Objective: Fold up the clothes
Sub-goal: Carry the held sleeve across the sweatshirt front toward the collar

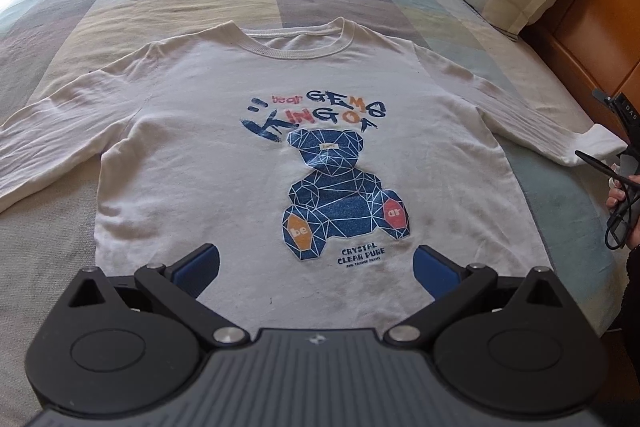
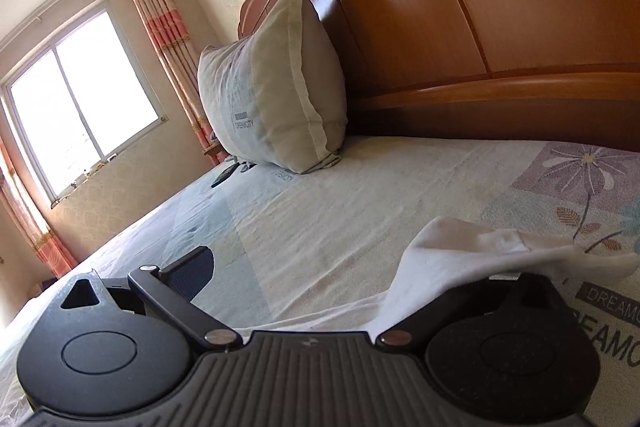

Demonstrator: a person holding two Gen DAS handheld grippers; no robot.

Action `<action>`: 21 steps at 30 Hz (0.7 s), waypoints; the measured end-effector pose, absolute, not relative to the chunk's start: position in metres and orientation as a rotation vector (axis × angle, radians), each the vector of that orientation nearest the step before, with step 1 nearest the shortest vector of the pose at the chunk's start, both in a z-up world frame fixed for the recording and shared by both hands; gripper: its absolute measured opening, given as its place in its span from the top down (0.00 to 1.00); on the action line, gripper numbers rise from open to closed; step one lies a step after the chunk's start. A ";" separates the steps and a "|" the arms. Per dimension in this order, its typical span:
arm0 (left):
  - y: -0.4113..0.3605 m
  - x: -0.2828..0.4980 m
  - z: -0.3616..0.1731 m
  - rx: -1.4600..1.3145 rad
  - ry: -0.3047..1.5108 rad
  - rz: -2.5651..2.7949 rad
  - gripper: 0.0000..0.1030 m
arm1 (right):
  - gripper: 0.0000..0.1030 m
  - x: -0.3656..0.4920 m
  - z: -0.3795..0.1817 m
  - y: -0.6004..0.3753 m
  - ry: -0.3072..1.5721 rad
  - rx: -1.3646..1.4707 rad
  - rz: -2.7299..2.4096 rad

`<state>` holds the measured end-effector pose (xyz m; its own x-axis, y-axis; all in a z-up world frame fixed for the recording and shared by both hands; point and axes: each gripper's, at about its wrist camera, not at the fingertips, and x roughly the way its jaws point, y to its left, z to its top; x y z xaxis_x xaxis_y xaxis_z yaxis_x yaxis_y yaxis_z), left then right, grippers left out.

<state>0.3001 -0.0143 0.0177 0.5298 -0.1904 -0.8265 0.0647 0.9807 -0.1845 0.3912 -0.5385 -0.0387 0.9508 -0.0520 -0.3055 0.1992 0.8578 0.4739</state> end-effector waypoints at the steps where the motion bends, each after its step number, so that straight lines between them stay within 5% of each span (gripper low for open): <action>1: -0.012 0.300 0.017 -0.144 1.001 -0.154 0.01 | 0.00 0.393 -0.035 -0.534 0.289 0.518 -0.126; 21: 0.046 0.303 0.009 0.028 1.067 -0.492 0.01 | 0.00 0.429 0.043 -0.376 0.305 0.359 0.021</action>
